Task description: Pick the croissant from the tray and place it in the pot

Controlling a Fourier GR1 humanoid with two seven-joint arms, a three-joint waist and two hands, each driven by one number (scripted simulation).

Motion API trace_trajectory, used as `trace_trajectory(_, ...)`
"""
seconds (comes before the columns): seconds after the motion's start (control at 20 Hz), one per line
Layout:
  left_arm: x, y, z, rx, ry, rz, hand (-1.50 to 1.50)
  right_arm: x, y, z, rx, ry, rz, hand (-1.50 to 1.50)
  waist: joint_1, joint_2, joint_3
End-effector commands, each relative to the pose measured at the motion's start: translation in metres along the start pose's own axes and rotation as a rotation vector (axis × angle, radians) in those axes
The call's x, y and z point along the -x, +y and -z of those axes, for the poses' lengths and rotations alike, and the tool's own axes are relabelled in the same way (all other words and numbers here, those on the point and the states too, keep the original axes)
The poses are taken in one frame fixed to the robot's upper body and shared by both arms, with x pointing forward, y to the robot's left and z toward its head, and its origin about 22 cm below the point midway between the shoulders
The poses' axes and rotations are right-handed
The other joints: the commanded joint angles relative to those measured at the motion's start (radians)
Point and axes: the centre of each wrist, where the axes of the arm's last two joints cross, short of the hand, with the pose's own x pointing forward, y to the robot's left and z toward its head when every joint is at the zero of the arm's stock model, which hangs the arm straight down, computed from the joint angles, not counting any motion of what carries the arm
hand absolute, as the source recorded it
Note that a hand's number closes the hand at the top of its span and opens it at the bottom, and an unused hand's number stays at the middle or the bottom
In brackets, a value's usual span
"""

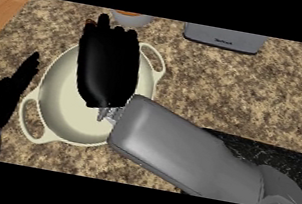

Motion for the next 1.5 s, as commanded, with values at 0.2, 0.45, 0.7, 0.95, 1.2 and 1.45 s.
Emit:
trace_trajectory(0.2, 0.010, 0.002, -0.002, 0.004, -0.002, -0.014, 0.00, 0.031, 0.033, 0.046, -0.019, 0.102, -0.036, 1.50, 0.002, 0.007, 0.000)
trace_trajectory(0.45, -0.003, 0.010, -0.003, 0.031, -0.031, 0.010, 0.00, 0.054, 0.044, 0.058, -0.062, 0.161, 0.036, 1.50, 0.037, 0.014, 0.000)
trace_trajectory(0.7, -0.004, -0.006, 0.000, 0.046, -0.037, -0.008, 0.00, 0.077, 0.058, 0.057, -0.093, 0.206, 0.166, -1.50, 0.045, 0.022, 0.001)
trace_trajectory(0.95, -0.014, -0.016, 0.011, 0.031, -0.040, -0.006, 0.00, 0.086, 0.068, 0.052, -0.076, 0.179, 0.237, -1.50, 0.046, 0.023, 0.001)
trace_trajectory(1.2, 0.002, -0.009, 0.002, 0.032, -0.034, -0.003, 0.00, 0.066, 0.048, 0.057, 0.132, 0.096, 0.455, -1.50, 0.049, 0.020, 0.002)
trace_trajectory(1.45, -0.002, -0.004, 0.000, 0.025, -0.026, 0.006, 0.00, 0.060, 0.040, 0.049, 0.227, 0.136, 0.678, -1.50, 0.034, 0.012, 0.003)
